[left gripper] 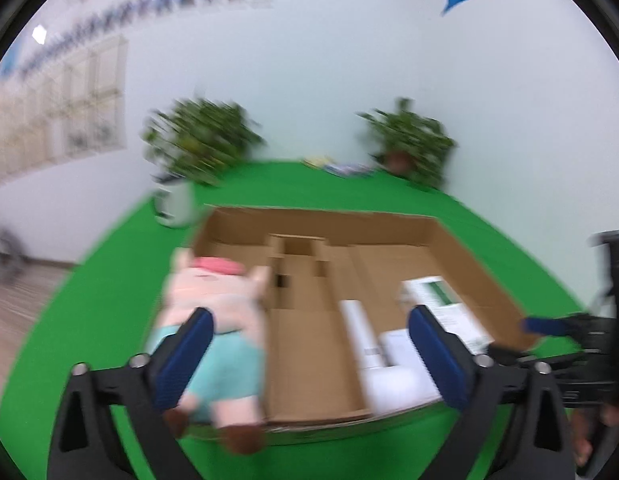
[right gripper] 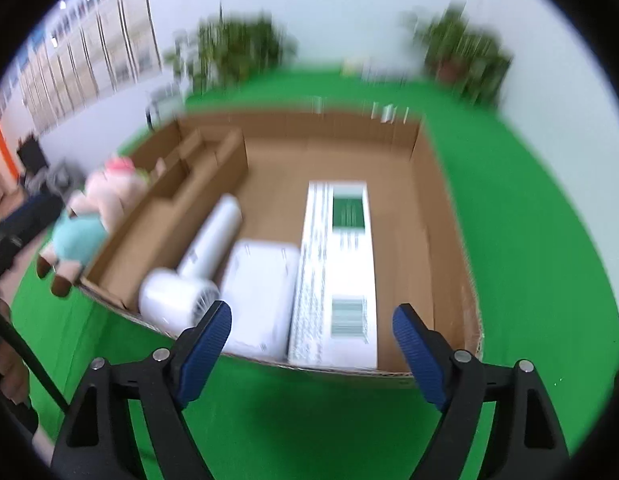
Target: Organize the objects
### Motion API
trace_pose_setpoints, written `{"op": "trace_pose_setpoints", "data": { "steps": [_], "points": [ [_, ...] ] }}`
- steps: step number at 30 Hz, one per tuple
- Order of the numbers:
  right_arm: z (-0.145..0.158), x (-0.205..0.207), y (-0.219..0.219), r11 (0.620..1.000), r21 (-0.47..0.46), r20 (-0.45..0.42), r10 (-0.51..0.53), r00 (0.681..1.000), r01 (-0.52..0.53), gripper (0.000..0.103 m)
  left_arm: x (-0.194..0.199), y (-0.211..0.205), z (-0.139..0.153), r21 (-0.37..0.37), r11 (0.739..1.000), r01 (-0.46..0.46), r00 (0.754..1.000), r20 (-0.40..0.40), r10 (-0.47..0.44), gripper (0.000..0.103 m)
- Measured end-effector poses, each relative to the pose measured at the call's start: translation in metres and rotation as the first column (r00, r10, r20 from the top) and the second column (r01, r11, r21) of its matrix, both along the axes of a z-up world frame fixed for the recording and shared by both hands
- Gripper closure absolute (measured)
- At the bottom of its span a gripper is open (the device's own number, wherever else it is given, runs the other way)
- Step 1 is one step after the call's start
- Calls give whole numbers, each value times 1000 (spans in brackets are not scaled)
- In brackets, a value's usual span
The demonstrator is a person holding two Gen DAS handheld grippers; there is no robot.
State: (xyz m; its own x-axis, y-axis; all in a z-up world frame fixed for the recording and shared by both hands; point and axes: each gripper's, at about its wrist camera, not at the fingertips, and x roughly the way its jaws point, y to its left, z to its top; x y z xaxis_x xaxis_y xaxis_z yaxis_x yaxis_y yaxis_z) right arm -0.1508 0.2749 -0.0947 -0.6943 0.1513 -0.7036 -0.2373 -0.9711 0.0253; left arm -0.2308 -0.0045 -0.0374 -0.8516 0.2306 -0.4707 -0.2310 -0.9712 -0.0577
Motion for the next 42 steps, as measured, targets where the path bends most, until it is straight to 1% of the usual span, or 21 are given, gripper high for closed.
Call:
{"op": "trace_pose_setpoints", "data": {
  "steps": [1,2,4,5,6,7,9,11,13,15,21,26,32,34,35,42],
  "points": [
    [-2,1,-5,1000,17,-55,-14,998,15,20,5,-3,-5,-12,1000,-28,999,-18,28,2],
    [-6,1,-10,999,38,-102,-25,994,29,20,10,-8,-6,-20,999,-45,999,-18,45,2],
    [-16,1,-19,994,95,-190,-38,981,57,20,9,-8,-19,-25,998,-57,998,2,57,2],
    [-23,-8,-20,992,104,-214,-45,976,68,20,5,-4,-29,-29,998,-57,998,12,58,2],
    [-21,-20,-18,992,97,-222,-51,974,74,20,4,-1,-36,-40,998,-56,998,18,57,2],
    [-29,-27,-18,993,83,-226,-61,972,81,20,3,4,-45,-52,997,-56,998,20,57,2],
    [-36,-29,-14,994,47,-228,-87,970,100,20,1,14,-59,-104,993,-64,998,13,66,1],
    [-42,-33,-14,989,68,-240,-112,964,132,20,1,26,-74,-172,981,-87,996,-35,82,1],
    [-44,-34,-14,985,90,-247,-121,962,147,19,-3,33,-81,-212,972,-105,994,-43,98,1],
    [-46,-33,-16,984,108,-242,-115,963,145,16,-3,34,-84,-207,972,-110,994,-42,104,0],
    [-49,-39,-21,979,145,-214,-109,971,142,10,-7,41,-93,-239,963,-123,992,-34,118,0],
    [-50,-39,-20,982,136,-214,-101,972,132,8,-7,42,-93,-241,963,-120,993,-32,116,0],
    [-50,-38,-21,982,136,-214,-100,972,131,7,-9,45,-90,-243,963,-120,993,-32,116,0],
    [-50,-38,-21,984,129,-215,-90,973,119,4,-9,45,-90,-243,963,-119,993,-32,115,0],
    [-50,-38,-21,986,126,-212,-77,974,105,0,-9,44,-90,-243,963,-119,993,-32,115,0],
    [-50,-37,-22,988,123,-212,-68,975,96,1,-10,47,-91,-246,962,-120,993,-32,116,0]
  ]
}}
